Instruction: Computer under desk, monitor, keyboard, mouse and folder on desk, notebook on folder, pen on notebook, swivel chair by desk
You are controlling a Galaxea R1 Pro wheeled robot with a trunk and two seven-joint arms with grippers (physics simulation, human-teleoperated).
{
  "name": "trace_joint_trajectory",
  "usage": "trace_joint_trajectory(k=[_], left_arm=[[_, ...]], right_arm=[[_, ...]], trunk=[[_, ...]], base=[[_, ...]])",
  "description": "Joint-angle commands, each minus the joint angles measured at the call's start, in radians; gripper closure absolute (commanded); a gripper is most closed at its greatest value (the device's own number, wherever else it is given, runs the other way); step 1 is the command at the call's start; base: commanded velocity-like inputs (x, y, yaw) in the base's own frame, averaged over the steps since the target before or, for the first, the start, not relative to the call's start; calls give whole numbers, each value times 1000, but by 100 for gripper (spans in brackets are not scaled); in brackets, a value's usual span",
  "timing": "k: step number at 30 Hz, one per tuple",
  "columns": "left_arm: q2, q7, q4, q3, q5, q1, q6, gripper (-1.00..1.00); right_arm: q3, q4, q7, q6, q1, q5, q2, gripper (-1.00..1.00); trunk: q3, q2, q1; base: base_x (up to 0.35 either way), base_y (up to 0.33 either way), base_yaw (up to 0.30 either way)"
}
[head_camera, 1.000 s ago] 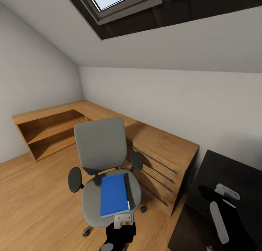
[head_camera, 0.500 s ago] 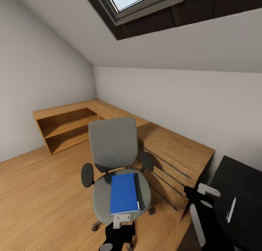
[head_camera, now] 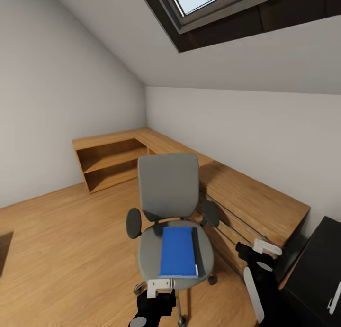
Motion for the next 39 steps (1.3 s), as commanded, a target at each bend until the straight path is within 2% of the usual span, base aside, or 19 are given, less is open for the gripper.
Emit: trace_joint_trajectory(k=[1,24,39], left_arm=[[0,3,-1,-3,8,-2,-7,-100],[0,3,-1,-4,8,-2,-7,-100],[4,3,-1,1,9,-2,-37,-100]], right_arm=[[-1,-2,-4,3,0,-8,0,-100],[0,-3,-4,3,0,-7,-1,-100],[0,-2,1,3,0,-8,-6,-100]], trunk=[[-1,-1,0],[-1,-1,0],[-1,-1,0]], base=[[0,0,279],[0,0,278],[0,0,42]])
